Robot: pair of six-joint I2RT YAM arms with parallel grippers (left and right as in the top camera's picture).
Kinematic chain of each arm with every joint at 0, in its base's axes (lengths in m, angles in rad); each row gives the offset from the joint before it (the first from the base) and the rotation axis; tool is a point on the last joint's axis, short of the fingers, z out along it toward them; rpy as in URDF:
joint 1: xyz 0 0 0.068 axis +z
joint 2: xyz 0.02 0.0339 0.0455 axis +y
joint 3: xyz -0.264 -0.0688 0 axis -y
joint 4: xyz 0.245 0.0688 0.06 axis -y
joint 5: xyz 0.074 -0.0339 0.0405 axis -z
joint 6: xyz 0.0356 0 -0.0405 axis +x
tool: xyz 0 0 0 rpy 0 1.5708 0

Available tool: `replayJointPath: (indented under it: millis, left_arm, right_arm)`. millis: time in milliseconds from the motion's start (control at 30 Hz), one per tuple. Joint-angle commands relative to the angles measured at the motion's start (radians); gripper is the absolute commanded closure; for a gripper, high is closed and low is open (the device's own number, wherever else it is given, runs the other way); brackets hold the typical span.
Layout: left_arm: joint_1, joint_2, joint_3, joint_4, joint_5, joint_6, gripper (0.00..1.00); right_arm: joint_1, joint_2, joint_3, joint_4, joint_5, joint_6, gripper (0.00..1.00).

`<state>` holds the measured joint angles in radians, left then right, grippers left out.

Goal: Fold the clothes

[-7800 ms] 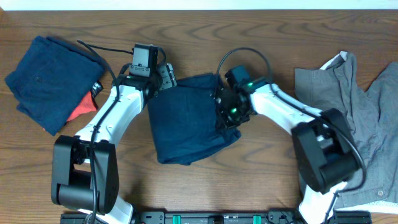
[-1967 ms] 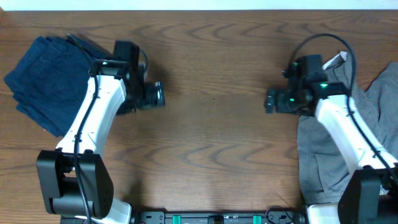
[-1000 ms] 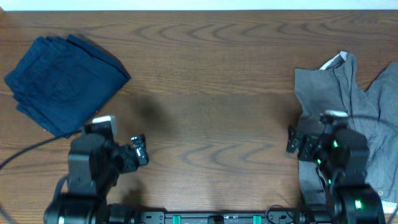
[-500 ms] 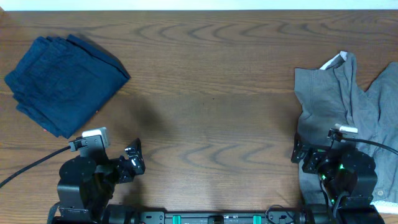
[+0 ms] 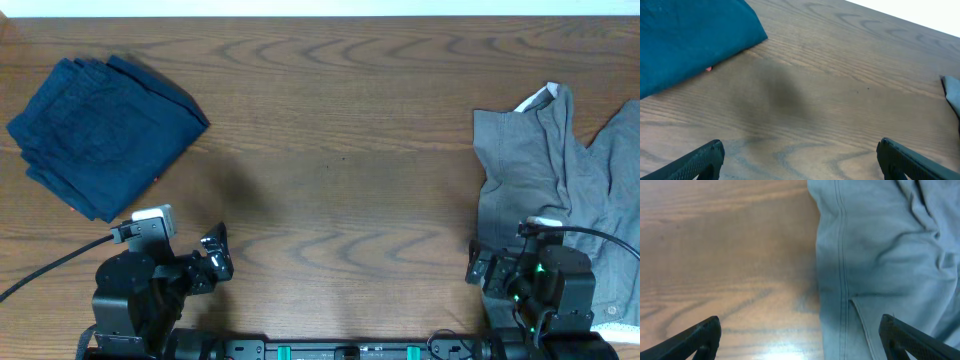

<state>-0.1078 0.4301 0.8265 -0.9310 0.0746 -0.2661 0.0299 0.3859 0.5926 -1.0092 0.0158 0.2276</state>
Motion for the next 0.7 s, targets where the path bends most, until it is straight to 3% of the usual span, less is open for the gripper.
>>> replayJointPath:
  millis: [0, 167, 300, 567, 667]
  left_arm:
    - [-0.004, -0.002, -0.007, 0.0, -0.008, -0.013, 0.02]
    - [-0.004, -0.002, -0.007, -0.003, -0.008, -0.013, 0.02]
    - [-0.004, -0.002, -0.007, -0.003, -0.008, -0.013, 0.02]
    - [-0.004, -0.002, -0.007, -0.003, -0.008, -0.013, 0.02]
    - [-0.004, -0.002, -0.007, -0.003, -0.008, -0.013, 0.02]
  right_arm:
    - [0.007, -0.015, -0.009, -0.041, -0.002, 0.012, 0.01]
    - [0.011, -0.087, -0.015, -0.039, -0.016, 0.007, 0.01]
    - [0.031, -0.164, -0.055, 0.057, -0.027, -0.054, 0.01]
    - [0.065, -0.381, -0.292, 0.446, -0.044, -0.106, 0.01]
    - [0.065, -0.381, -0.385, 0.632, -0.051, -0.114, 0.01]
